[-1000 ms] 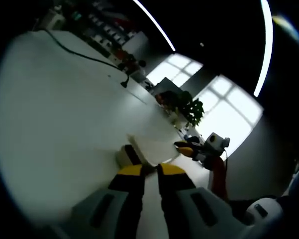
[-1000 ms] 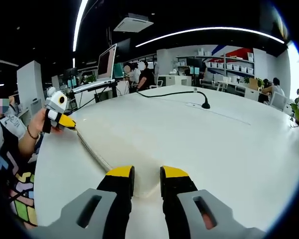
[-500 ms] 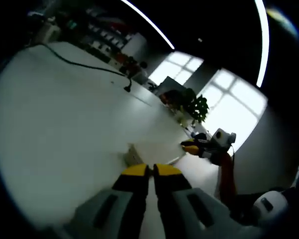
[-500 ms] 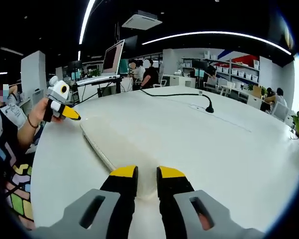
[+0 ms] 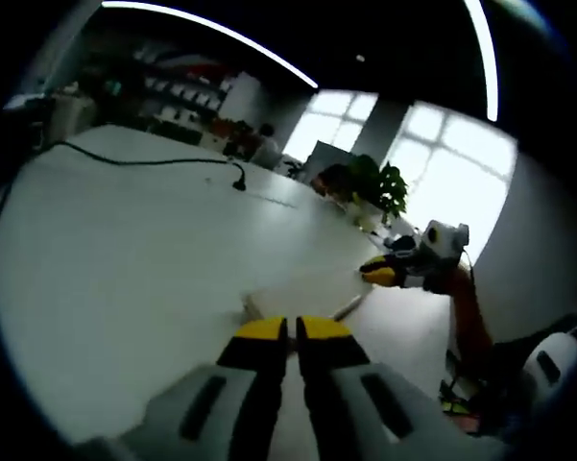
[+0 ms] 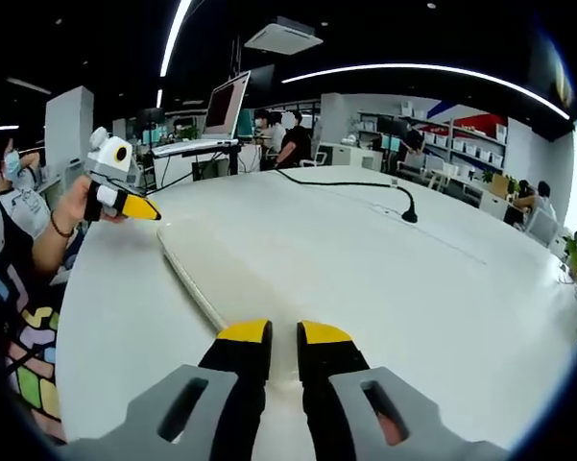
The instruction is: Arrange the utensils inside the cutlery case until each visible utensil rests in its matching compartment.
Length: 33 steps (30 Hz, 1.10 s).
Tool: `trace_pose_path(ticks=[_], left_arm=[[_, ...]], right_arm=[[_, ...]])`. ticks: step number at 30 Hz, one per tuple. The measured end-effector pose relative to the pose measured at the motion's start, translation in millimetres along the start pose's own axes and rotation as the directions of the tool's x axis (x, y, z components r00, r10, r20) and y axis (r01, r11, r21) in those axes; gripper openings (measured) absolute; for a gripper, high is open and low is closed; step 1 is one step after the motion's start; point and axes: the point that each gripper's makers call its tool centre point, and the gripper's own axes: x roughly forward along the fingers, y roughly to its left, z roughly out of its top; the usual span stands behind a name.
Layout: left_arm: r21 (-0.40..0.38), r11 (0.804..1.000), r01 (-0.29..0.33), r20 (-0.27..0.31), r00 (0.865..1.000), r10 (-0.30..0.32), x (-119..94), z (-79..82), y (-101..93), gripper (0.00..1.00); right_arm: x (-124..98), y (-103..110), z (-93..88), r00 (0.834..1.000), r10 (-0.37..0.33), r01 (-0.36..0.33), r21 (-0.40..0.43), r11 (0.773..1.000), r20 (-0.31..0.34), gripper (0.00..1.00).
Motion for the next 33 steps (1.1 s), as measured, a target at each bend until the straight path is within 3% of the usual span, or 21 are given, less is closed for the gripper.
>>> trace_pose_path(ticks=[8,13,17,21,24,29,32,33], left_arm=[[0.149,0.983,-0.110,0.006,0.994,0.111,14.2,3.4,-0.6,0.04],[0.196,0.972,-0.128,-0.025,0.991,0.135,24.3,-5.2,-5.4,0.04],[0.278,0.947,-0.163,-0.067,0.980,0.188,23.3,-4.3,-3.0,0.03],[0.394,0.906,-0.153,-0.168,0.957,0.235,25.4,-9.5,-5.5,0.01],[0.493,0.862,-0.116,-0.251,0.930,0.268,26.6,-11.1,-6.8,0.01],[0.517,0.856,0.001,-0.362,0.907,0.217,34.9,-15.7,-17.3,0.00],[0.573,0.819,0.025,-0.424,0.865,0.270,36.6,-14.3,-13.2,0.00],[0.589,0.806,0.052,-0.462,0.841,0.283,36.9,-15.1,-13.6,0.00]], right_arm=[[3.1,6.4,2.4,1.000,-0.030,0.030,-0.047,0.998,0.010,0.04],[5.5,8.6,5.5,0.999,-0.044,0.044,-0.095,0.994,0.001,0.04],[10.1,12.3,9.0,1.000,-0.023,0.021,-0.099,0.995,-0.016,0.04],[12.0,14.9,9.2,0.996,-0.013,-0.001,-0.162,0.987,-0.084,0.03],[13.4,17.3,9.6,0.989,-0.011,-0.022,-0.227,0.974,-0.145,0.01],[17.4,23.3,10.6,0.973,0.030,-0.094,-0.277,0.956,-0.228,0.00],[16.5,24.5,9.1,0.950,0.050,-0.146,-0.300,0.943,-0.307,0.00],[16.3,24.6,8.8,0.945,0.053,-0.158,-0.309,0.938,-0.324,0.00]])
